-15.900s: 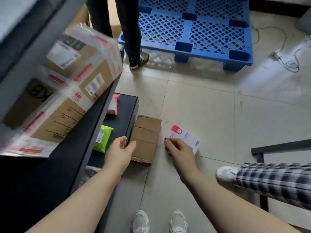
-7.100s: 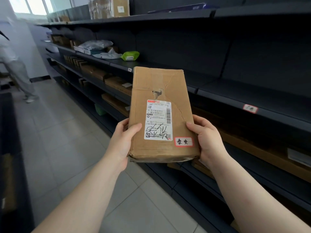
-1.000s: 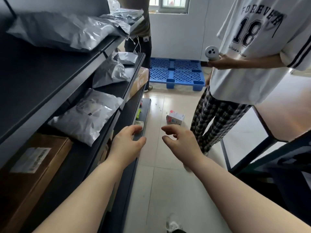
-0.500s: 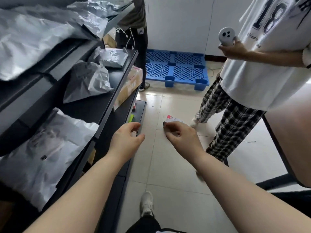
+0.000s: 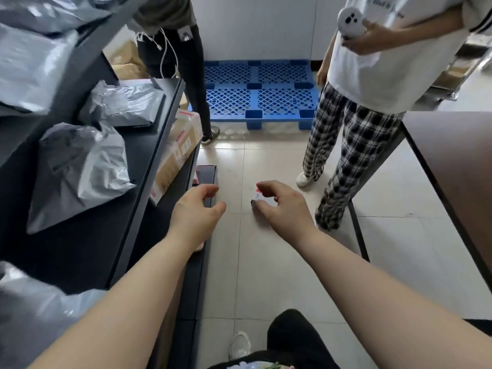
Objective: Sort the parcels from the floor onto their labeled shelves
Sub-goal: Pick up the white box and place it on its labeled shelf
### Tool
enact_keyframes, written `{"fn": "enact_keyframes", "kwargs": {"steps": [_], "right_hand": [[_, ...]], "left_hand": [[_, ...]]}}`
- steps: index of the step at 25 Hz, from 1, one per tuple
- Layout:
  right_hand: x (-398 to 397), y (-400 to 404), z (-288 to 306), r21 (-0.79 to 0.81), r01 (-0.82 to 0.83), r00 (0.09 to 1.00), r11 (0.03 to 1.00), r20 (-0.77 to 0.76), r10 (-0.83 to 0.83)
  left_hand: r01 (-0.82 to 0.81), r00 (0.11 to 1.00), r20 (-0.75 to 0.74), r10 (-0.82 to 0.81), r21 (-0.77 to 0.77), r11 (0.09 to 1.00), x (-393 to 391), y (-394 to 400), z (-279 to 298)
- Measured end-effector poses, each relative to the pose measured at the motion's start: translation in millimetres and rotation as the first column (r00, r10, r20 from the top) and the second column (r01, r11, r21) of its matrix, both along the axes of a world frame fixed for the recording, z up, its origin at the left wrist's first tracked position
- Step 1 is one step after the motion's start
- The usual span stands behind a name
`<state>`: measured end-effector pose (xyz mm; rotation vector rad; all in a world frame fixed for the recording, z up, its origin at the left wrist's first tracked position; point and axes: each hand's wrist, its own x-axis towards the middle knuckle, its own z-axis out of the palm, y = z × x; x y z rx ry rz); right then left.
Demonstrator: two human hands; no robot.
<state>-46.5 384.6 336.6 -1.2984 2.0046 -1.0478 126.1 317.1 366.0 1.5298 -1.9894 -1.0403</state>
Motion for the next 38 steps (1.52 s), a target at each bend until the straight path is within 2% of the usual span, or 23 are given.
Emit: {"fn": "enact_keyframes", "kwargs": {"steps": [10, 17, 20, 25, 29, 34, 38], "right_hand": [[-148.7, -152.8, -57.9, 0.171, -0.074, 0.997, 0.982, 0.044, 0.068], [-236.4, -239.6, -134.8, 0.301, -0.09, 0.996, 0.949, 0.042, 0.081], [-259.7, -271.3, -198.5, 0.378, -0.107, 0.994, 0.92, 0.035, 0.101], [-282.8, -311.5, -332.7, 0.505, -0.081, 0.997, 0.859, 0.049, 0.065], [-292.4, -333.4, -444.2, 0.58, -0.094, 0.995, 0.809, 0.028, 0.096], [-302.4, -348.1, -568.4, 0.665, -0.11, 0.987, 0.739, -0.014, 0.16], [-313.4, -357.9, -644.3, 0.715, -0.093, 0.981, 0.693, -0.054, 0.187]], "left_hand": [[-0.133, 0.991, 0.048, 0.127, 0.132, 0.982, -143.3, -150.6, -75.5], [-0.176, 0.983, 0.091, 0.159, 0.239, 0.955, -232.6, -241.8, -155.8], [-0.185, 0.98, 0.117, 0.159, 0.273, 0.944, -253.5, -276.8, -210.9], [-0.194, 0.973, 0.186, 0.134, 0.36, 0.912, -279.0, -319.8, -334.6], [-0.218, 0.965, 0.228, 0.128, 0.435, 0.874, -290.3, -341.9, -438.1], [-0.251, 0.954, 0.277, 0.114, 0.53, 0.81, -296.2, -346.7, -563.5], [-0.269, 0.952, 0.283, 0.115, 0.596, 0.757, -307.6, -337.2, -645.2]]}}
